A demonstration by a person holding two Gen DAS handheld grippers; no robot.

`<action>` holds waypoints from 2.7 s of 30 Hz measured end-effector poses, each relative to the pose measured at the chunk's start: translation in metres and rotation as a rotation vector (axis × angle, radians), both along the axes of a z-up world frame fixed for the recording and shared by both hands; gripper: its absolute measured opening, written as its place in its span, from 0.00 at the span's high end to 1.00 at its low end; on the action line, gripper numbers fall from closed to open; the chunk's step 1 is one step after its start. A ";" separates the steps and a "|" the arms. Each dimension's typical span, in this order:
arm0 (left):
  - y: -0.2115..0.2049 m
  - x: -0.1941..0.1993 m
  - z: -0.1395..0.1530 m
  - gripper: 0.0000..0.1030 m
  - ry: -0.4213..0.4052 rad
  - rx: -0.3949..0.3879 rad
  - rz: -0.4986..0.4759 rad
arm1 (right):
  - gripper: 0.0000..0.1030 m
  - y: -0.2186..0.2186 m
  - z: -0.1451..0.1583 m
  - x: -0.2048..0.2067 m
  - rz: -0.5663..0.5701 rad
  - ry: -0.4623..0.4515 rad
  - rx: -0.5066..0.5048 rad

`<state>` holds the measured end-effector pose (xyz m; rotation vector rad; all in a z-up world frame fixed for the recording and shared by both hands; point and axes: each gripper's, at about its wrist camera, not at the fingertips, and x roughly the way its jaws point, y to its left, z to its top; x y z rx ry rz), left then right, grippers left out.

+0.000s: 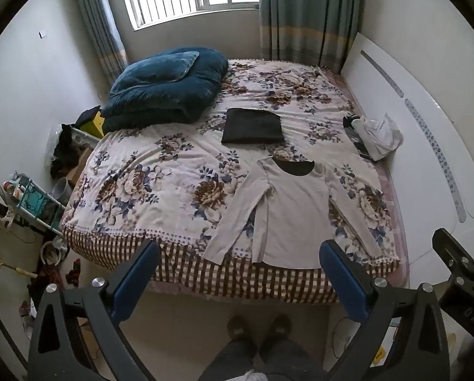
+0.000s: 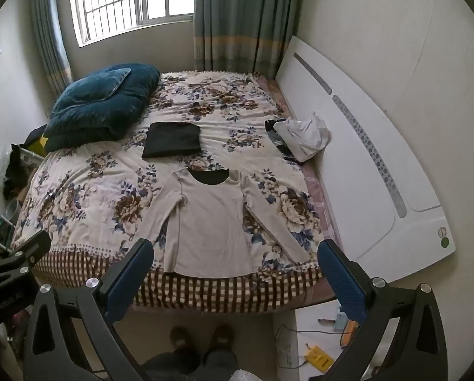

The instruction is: Fold small clothes

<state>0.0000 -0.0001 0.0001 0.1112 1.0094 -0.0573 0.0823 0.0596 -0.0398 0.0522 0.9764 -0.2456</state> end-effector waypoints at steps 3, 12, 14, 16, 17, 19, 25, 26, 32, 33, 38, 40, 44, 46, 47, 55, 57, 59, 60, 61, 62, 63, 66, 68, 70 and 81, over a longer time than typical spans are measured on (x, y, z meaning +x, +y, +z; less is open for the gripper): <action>0.000 0.000 0.000 0.00 0.000 -0.009 -0.002 | 0.00 0.000 -0.001 0.001 0.000 0.005 -0.002; -0.002 -0.001 0.000 0.00 -0.004 -0.002 -0.002 | 0.00 0.000 0.002 0.007 0.006 0.006 -0.001; -0.003 -0.001 -0.001 0.00 -0.004 -0.001 -0.004 | 0.00 0.001 0.000 0.004 0.007 0.006 -0.001; 0.000 0.001 -0.001 0.00 -0.002 -0.006 0.000 | 0.00 0.005 -0.001 0.004 0.009 0.004 -0.008; 0.000 0.001 -0.001 0.00 -0.003 -0.007 0.000 | 0.00 0.007 -0.002 0.005 0.009 0.005 -0.008; -0.001 0.002 -0.001 0.00 -0.002 -0.004 0.000 | 0.00 0.006 -0.001 0.006 0.010 0.004 -0.008; -0.005 0.000 -0.005 0.00 0.000 -0.009 -0.001 | 0.00 0.006 -0.001 0.006 0.009 0.006 -0.008; -0.005 0.001 -0.005 0.00 0.001 -0.011 -0.002 | 0.00 0.007 -0.001 0.006 0.009 0.007 -0.009; -0.007 0.000 -0.006 0.00 0.001 -0.010 0.001 | 0.00 0.006 -0.001 0.007 0.012 0.007 -0.010; -0.005 0.001 -0.005 0.00 0.002 -0.010 -0.001 | 0.00 0.006 -0.001 0.007 0.012 0.007 -0.011; -0.005 0.001 -0.005 0.00 0.003 -0.011 0.000 | 0.00 0.005 0.000 0.007 0.017 0.010 -0.008; -0.005 0.001 -0.005 0.00 0.003 -0.012 -0.002 | 0.00 0.010 -0.007 0.008 0.022 0.009 -0.010; -0.005 0.001 -0.005 0.00 0.005 -0.013 0.001 | 0.00 0.011 -0.008 0.008 0.022 0.007 -0.011; -0.006 0.002 -0.005 0.00 0.005 -0.014 0.002 | 0.00 0.011 -0.008 0.008 0.022 0.008 -0.010; -0.005 0.001 -0.005 0.00 0.005 -0.013 0.001 | 0.00 0.011 -0.008 0.008 0.021 0.007 -0.010; -0.005 0.002 -0.005 0.00 0.005 -0.015 -0.002 | 0.00 0.012 -0.007 0.009 0.024 0.007 -0.011; -0.009 0.002 -0.007 0.00 0.006 -0.017 -0.002 | 0.00 0.013 -0.007 0.009 0.027 0.006 -0.009; -0.008 0.002 -0.006 0.00 0.005 -0.017 -0.002 | 0.00 0.013 -0.007 0.009 0.027 0.007 -0.011; -0.008 0.002 -0.006 0.00 0.005 -0.018 -0.002 | 0.00 0.014 -0.007 0.009 0.028 0.006 -0.011; -0.007 0.002 -0.006 0.00 0.005 -0.018 -0.002 | 0.00 0.013 -0.007 0.009 0.027 0.005 -0.011; -0.008 0.002 -0.006 0.00 0.005 -0.018 -0.002 | 0.00 0.013 -0.007 0.009 0.027 0.005 -0.011; -0.008 0.002 -0.006 0.00 0.004 -0.017 -0.002 | 0.00 0.013 -0.007 0.010 0.027 0.005 -0.010; -0.011 0.002 -0.007 0.00 0.006 -0.021 -0.001 | 0.00 0.014 -0.007 0.010 0.027 0.005 -0.012; -0.011 0.003 -0.007 0.00 0.006 -0.020 -0.001 | 0.00 0.013 -0.006 0.010 0.027 0.005 -0.012; -0.012 0.003 -0.007 0.00 0.007 -0.023 -0.002 | 0.00 0.014 -0.007 0.010 0.027 0.005 -0.011; -0.023 0.007 -0.007 0.00 0.007 -0.025 0.001 | 0.00 0.015 -0.006 0.011 0.030 0.003 -0.010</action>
